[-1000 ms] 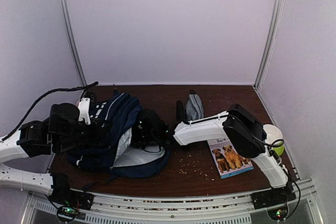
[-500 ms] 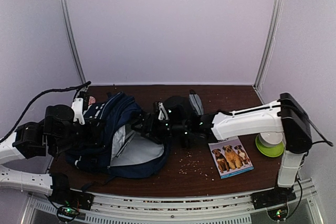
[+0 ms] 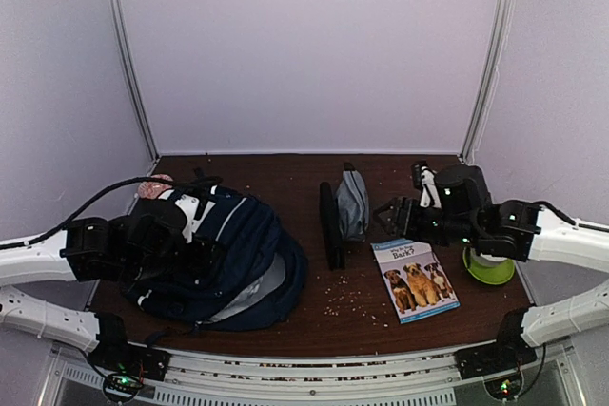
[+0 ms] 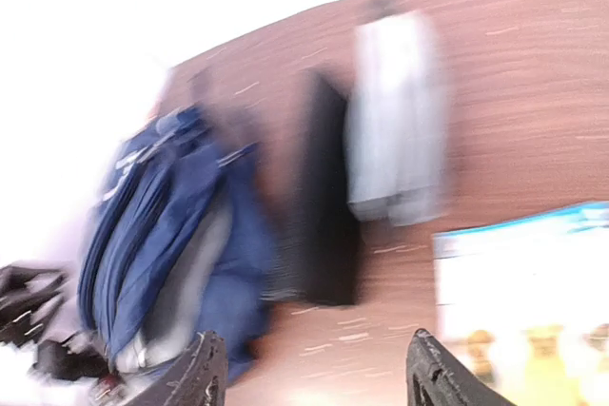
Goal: Pack the student bag
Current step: Pick up the book from the center of the board.
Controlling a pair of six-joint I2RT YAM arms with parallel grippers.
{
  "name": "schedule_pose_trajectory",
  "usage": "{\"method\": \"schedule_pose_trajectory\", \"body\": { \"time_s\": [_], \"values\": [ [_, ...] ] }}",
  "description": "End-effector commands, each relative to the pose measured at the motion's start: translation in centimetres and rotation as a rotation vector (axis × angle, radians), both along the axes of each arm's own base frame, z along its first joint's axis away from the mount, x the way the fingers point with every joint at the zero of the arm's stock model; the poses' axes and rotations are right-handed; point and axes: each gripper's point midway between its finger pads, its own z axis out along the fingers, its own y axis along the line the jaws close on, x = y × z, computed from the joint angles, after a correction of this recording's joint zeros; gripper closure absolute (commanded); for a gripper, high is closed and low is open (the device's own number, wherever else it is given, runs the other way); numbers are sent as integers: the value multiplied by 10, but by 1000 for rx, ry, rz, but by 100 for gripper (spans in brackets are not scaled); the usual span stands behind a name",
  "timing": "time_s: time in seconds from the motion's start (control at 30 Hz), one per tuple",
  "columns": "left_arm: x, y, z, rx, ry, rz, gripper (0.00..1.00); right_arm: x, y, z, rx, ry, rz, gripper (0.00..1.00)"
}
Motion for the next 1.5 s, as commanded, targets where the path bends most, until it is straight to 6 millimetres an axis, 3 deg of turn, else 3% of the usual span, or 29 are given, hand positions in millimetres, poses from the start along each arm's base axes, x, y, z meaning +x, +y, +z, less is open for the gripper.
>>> {"method": "schedule_pose_trajectory", "body": {
  "time_s": [0.0,0.03,0.17,0.27,0.43,0.63,0.8,1.03,1.23,1.47],
  "values": [
    [-14,-27,42,-88,-23,-159,14,4,-97,-30,-219,-29,-189,35],
    [-18,-30,48,-95,-24,-180,4,3,-111,-33,-230,-28,-222,34],
    [-31,-42,75,-128,-35,-223,2,0,-151,-55,-264,22,-327,29],
    [-32,-73,89,-148,-18,-239,2,-3,-164,-84,-278,100,-372,25],
    [-27,-144,71,-144,92,-273,2,-5,-181,-136,-282,232,-428,24],
    [-27,-235,61,-209,149,-409,4,-8,-189,-161,-276,332,-464,23],
    [-27,-286,47,-183,195,-499,6,-18,-185,-186,-251,424,-451,23],
    [-13,-308,21,-95,238,-449,6,-28,-178,-196,-211,482,-428,23],
    [-11,-309,17,-93,245,-427,4,-39,-158,-203,-117,564,-362,26],
    [-16,-305,-3,-65,275,-436,5,-54,-140,-199,16,586,-344,31]
  ]
}}
